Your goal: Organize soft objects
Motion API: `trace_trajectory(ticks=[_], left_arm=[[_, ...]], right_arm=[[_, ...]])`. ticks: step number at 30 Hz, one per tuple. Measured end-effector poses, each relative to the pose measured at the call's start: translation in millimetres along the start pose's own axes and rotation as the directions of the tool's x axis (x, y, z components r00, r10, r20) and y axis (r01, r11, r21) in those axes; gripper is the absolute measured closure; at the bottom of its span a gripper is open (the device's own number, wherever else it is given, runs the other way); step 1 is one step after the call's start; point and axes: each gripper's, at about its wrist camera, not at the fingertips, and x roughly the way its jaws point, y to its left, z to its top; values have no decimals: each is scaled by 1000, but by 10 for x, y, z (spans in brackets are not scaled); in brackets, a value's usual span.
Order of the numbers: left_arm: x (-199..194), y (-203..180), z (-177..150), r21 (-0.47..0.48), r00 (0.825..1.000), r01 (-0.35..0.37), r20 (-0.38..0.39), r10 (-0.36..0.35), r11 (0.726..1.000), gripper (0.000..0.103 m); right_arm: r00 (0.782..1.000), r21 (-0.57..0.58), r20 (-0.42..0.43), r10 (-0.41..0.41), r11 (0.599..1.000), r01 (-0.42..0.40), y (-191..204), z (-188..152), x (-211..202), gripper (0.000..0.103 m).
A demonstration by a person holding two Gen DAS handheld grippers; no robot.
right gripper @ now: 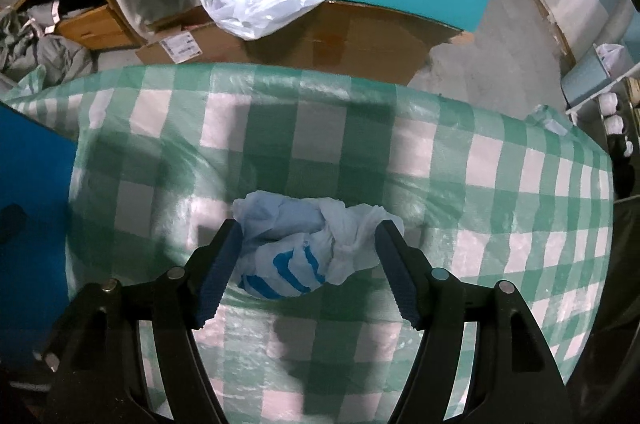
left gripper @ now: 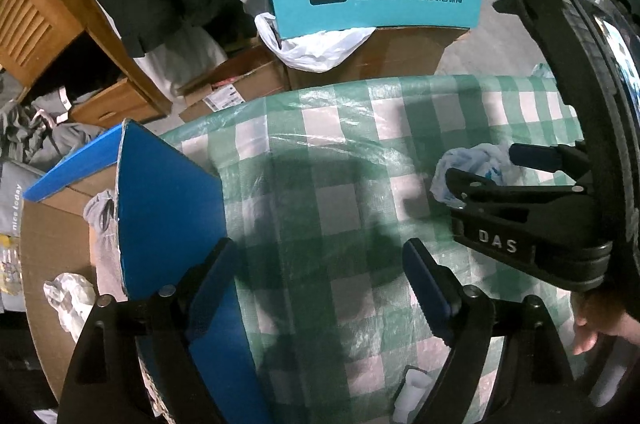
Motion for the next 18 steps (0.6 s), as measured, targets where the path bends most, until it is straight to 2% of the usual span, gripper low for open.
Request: trace_trajectory(ticks=[8,18], left_arm=[[-54,-110,-78,36,1000,18,-5,-18,999,17],[-80,-203,-277,62,1000,20,-23,-19,998,17]], right_arm=[[997,-3,-79,-4,1000,3,-108,-117,9,34],[988,-58,-154,-20,998,11,-149,-411,5,34]])
